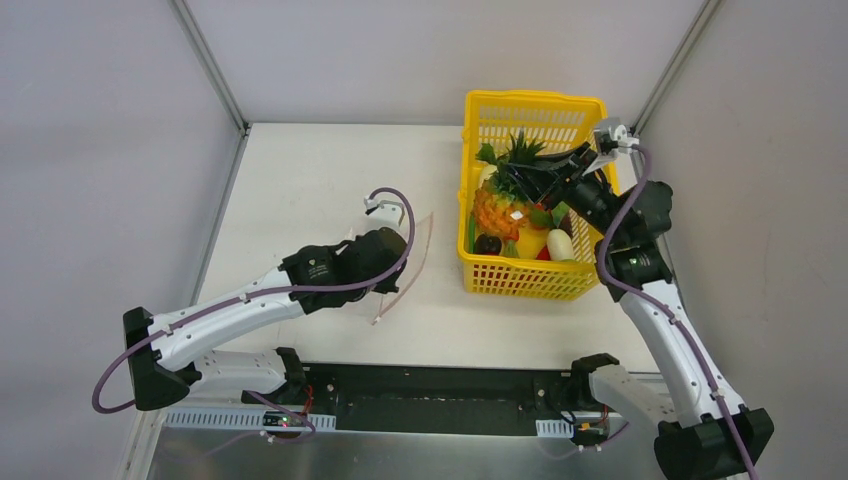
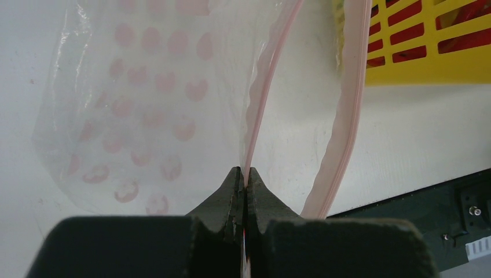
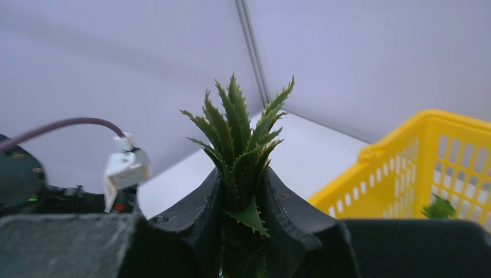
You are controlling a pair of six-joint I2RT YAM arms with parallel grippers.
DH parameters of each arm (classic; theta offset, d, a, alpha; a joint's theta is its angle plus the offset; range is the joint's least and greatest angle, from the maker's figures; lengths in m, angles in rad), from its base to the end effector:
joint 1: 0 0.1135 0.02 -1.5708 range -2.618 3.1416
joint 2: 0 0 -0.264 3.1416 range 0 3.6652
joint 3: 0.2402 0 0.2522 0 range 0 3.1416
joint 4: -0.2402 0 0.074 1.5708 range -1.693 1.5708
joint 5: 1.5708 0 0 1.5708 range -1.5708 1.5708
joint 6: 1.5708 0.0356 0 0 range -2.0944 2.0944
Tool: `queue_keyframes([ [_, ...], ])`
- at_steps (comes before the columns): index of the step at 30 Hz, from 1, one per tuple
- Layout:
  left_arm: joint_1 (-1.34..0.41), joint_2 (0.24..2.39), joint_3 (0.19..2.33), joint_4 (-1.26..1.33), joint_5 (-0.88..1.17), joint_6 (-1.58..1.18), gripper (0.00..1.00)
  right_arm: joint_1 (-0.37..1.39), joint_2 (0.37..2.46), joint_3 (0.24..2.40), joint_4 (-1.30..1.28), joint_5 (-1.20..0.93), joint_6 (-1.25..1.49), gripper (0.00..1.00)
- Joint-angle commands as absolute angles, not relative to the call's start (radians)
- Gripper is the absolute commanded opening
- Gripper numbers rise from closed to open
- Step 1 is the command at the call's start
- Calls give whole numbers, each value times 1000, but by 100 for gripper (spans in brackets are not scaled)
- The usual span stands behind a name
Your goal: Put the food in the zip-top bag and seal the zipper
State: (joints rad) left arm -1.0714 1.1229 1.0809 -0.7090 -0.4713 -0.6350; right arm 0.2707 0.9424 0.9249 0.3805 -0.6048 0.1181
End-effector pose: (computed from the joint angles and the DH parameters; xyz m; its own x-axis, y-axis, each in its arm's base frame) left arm 0.1244 -0.1944 0.3290 -0.6328 0.0563 -0.7723 0.3079 0.9334 -0.1842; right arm 0.1944 0.0749 0.4194 0.2535 0.1709 -0.9521 -0.7674 0.6348 -0.0903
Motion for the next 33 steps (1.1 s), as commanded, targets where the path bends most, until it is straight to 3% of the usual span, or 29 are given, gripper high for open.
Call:
queue_keyframes([
  [1,-1063,1113,1142,-690,-439,-625,0,327,909,905,657,-619,334,0],
  [19,-1062,1039,1103,-639,-391,-740,0,872,1045,706,1091,48,216,0],
  [33,-1062,966,1062,-632,-460,-784,0,947,1145,658,1293,268,222,0],
])
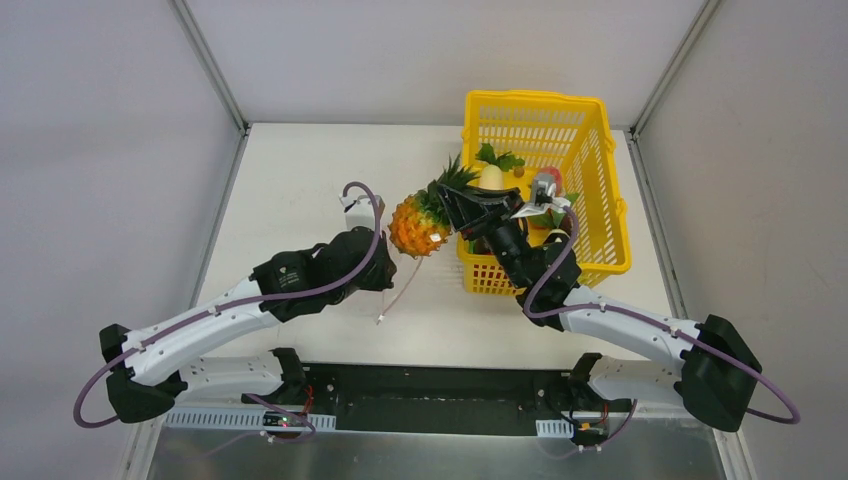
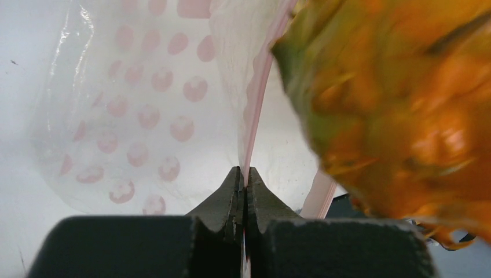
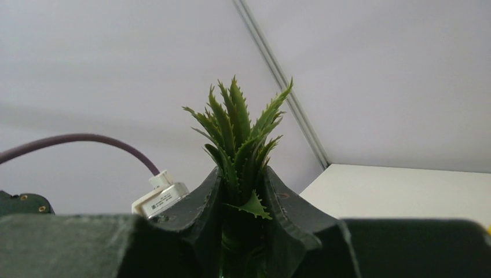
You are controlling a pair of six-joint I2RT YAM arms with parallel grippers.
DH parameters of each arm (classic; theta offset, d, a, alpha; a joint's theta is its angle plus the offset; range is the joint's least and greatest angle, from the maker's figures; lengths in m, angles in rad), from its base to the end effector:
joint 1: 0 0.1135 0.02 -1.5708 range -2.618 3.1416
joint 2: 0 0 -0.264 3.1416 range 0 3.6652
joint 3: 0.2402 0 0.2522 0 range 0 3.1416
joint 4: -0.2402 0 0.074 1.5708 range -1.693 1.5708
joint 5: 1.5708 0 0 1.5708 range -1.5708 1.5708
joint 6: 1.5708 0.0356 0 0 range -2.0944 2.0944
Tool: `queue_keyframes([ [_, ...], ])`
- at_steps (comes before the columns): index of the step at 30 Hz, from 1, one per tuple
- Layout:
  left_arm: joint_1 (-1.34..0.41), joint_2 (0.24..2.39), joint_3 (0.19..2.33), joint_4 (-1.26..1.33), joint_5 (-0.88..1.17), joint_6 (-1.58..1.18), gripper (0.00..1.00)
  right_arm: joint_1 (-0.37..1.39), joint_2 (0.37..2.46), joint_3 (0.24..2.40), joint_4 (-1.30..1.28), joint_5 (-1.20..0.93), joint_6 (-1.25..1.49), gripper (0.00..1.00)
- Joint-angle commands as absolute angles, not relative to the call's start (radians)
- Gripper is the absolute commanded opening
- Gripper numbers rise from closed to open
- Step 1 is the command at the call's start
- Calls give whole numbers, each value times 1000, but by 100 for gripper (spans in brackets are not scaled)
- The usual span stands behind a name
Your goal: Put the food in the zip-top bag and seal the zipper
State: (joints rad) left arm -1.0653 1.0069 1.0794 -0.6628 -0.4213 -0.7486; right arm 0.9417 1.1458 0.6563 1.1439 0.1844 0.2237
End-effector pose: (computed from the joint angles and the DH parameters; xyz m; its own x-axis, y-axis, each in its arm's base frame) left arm 0.1131 -0.1744 0.3549 -0.6289 -0.1463 -0.7636 0.2810 0.8730 -0.3987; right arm 0.1477 0.1919 0.3581 0.1919 0.6343 -0.7489 -0.7710 0.5695 0.2848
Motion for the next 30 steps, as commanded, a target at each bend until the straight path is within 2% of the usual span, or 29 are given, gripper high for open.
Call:
queue_keyframes([
  [1,-1062,958,1059,-629,-465,-788,0,947,1156,655,1303,239,209,0],
  [9,-1055,912,1046,-608,-479,-799,0,947,1180,649,1314,150,225,0],
  [13,-1053,897,1035,-606,-484,-818,0,948,1157,693,1189,172,186,0],
  [18,-1044,862,1010,-577,-481,-828,0,947,1178,674,1189,96,154,0],
  [25,-1042,846,1016,-573,-470,-827,0,971,1179,697,1115,152,12,0],
  [30,-1041,852,1015,-580,-471,-830,0,974,1167,713,1115,164,28,0],
])
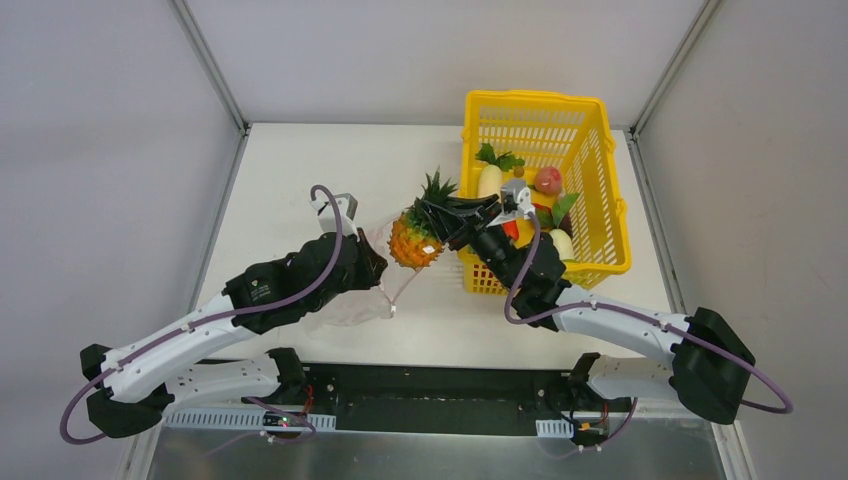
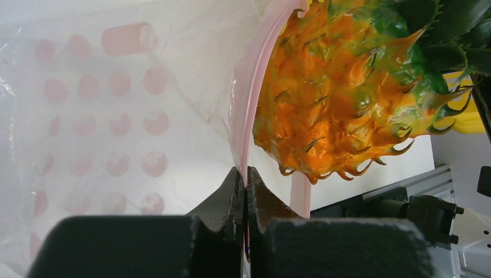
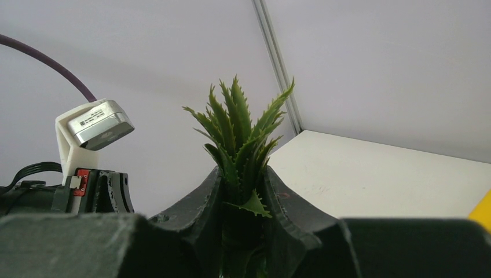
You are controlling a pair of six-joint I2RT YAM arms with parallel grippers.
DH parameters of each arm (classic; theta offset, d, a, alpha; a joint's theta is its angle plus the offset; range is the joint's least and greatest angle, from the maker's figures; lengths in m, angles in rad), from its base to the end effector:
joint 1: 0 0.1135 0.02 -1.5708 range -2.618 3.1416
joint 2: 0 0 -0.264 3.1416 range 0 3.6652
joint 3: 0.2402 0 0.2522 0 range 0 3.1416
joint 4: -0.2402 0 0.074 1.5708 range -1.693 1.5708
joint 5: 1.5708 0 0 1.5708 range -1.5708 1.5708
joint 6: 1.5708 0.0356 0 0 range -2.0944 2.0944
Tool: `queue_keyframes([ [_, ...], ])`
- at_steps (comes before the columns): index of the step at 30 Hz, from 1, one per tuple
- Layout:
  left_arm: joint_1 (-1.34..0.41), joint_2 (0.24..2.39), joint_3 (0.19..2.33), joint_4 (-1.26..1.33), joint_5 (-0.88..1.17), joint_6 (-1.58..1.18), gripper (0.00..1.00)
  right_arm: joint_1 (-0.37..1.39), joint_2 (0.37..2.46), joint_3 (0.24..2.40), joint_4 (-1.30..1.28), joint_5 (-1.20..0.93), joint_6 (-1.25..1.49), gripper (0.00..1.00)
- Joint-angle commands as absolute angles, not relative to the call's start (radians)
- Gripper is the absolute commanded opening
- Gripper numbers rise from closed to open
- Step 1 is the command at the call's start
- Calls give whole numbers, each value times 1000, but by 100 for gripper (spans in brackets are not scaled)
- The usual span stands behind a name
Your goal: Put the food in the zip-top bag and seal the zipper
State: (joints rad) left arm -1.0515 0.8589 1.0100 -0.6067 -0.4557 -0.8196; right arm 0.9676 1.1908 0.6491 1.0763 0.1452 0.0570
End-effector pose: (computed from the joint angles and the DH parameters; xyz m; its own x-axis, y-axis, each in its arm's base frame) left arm 0.1009 -0.1449 0.3629 -0.5755 -0.3157 -0.7544 0.2386 0.8175 -0.5242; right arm 0.1500 0.2086 0.3394 0.2462 0.4567 -0.8549 -0.7595 0.6389 0.1226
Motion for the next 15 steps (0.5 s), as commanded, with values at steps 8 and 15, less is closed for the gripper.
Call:
queue_keyframes([
  [8,-1040,882,1005,-544,-445,-854,0,975,1206,686,1376,253,202,0],
  [15,-1039,888,982,-515,-465,-891,0,974,1201,695,1429,294,322,0],
])
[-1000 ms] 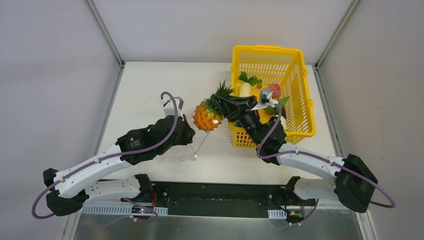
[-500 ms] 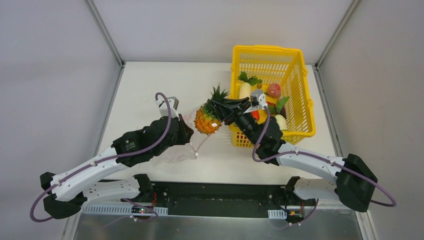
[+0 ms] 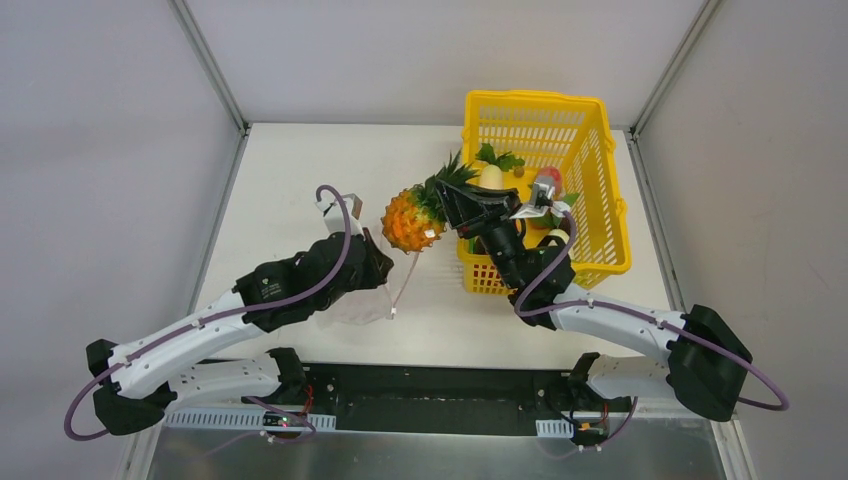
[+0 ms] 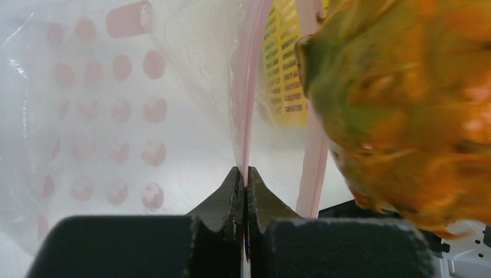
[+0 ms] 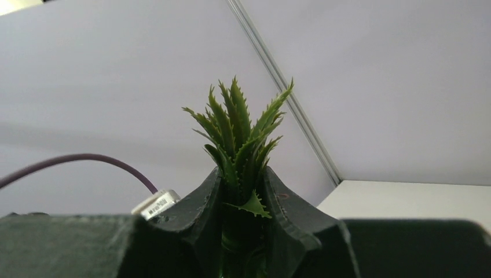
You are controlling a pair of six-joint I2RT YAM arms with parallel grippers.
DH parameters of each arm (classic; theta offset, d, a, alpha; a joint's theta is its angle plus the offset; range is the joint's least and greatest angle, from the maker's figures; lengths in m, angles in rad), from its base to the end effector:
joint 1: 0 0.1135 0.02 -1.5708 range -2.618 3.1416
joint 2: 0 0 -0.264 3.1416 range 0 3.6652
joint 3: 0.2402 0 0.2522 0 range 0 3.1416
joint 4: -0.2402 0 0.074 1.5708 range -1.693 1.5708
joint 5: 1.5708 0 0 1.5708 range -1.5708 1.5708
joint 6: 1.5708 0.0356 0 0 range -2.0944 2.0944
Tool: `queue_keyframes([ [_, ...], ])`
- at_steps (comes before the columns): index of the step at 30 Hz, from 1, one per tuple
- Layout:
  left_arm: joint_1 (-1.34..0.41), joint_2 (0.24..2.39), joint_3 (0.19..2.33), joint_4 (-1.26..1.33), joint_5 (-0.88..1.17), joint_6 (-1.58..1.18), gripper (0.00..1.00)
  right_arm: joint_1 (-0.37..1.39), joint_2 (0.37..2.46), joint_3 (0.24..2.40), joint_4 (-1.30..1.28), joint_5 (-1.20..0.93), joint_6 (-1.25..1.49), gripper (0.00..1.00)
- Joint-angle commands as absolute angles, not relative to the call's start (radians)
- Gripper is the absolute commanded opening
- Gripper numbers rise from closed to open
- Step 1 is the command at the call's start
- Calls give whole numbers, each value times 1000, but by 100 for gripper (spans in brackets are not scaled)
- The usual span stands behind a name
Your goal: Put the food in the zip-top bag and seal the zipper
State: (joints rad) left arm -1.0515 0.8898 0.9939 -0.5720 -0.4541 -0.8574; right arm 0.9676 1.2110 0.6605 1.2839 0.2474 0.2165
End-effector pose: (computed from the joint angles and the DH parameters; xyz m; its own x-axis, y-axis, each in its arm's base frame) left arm 0.1058 -0.1536 0.3559 -0.5895 -0.3380 -0.7337 0.2142 0.8103 -0.5454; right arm 0.1478 0.1991 0.3562 0.2215 0.6887 -0.6903 -0.7606 0.5651 0.3197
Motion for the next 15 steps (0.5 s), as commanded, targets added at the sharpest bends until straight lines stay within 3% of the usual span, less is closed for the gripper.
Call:
queue_keyframes([
  [1,-1039,890,979,-507,-461,-893,0,975,1205,695,1432,302,344,0],
  [15,-1033,835,936,-443,-467,-919,0,988,1254,623,1463,371,455,0],
])
